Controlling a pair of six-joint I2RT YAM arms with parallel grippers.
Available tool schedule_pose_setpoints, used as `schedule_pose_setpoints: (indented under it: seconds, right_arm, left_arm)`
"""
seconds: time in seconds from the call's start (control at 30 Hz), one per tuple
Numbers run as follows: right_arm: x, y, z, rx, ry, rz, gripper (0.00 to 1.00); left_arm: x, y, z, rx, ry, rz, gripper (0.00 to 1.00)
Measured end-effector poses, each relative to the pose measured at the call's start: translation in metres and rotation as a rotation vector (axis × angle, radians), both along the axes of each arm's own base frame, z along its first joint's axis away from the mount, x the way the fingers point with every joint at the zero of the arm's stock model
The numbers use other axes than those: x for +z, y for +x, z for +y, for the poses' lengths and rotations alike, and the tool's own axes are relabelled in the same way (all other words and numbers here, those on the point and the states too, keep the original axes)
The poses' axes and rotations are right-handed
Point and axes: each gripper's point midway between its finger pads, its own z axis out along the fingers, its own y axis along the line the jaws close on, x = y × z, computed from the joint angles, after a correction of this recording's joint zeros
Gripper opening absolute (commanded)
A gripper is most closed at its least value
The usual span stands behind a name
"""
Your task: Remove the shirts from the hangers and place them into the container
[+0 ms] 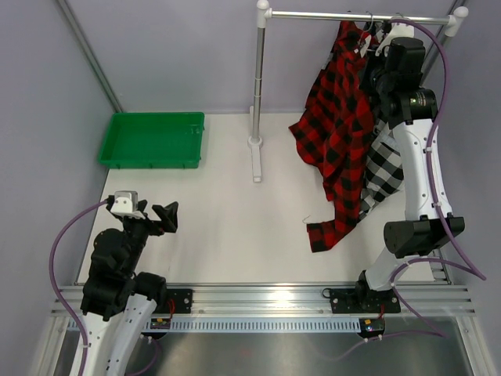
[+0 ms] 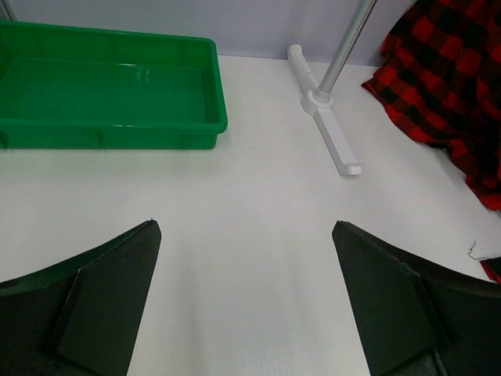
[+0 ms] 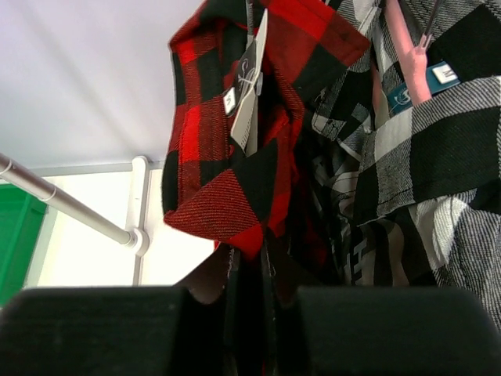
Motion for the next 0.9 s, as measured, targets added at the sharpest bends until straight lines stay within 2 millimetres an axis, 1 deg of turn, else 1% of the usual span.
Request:
schedule_pose_setpoints:
  seconds: [0.03, 0.3, 0.43, 0.5, 0.63, 0.7, 0.77, 0.9]
  right_arm:
    - [0.001, 0.0, -0.001, -0.001, -0.004, 0.0, 0.0]
    - [0.003, -0.004, -0.001, 0.003, -0.01, -0.001, 0.0]
    - [0.009, -0.014, -0.001, 0.011, -0.013, -0.025, 0.0]
    - [0.018, -0.022, -0.002, 0.013, -0.016, -0.05, 0.0]
    - [0.047, -0.039, -0.002, 0.023, -0.021, -0.132, 0.0]
    - [0.054, -0.048, -0.002, 0.033, -0.026, -0.15, 0.0]
    - [0.054, -0.054, -0.002, 0.039, -0.028, -0.152, 0.0]
    - [0.044, -0.063, 0.004, 0.074, -0.021, -0.143, 0.0]
  left_arm:
    - [0.0, 0.0, 0.0, 0.0, 0.0, 0.0, 0.99]
    - [0.0, 0.0, -0.001, -0.005, 0.0, 0.0, 0.99]
    - [0.0, 0.0, -0.001, -0.005, 0.0, 0.0, 0.99]
    - [0.0, 0.0, -0.001, -0.005, 0.0, 0.0, 0.99]
    - [0.0, 0.0, -0.001, -0.005, 0.0, 0.0, 0.99]
    - [0.001, -0.001, -0.001, -0.005, -0.001, -0.004, 0.99]
    - [0.002, -0.002, -0.001, -0.005, -0.002, -0.009, 0.99]
    - [0.002, -0.002, 0.0, -0.005, -0.002, -0.01, 0.99]
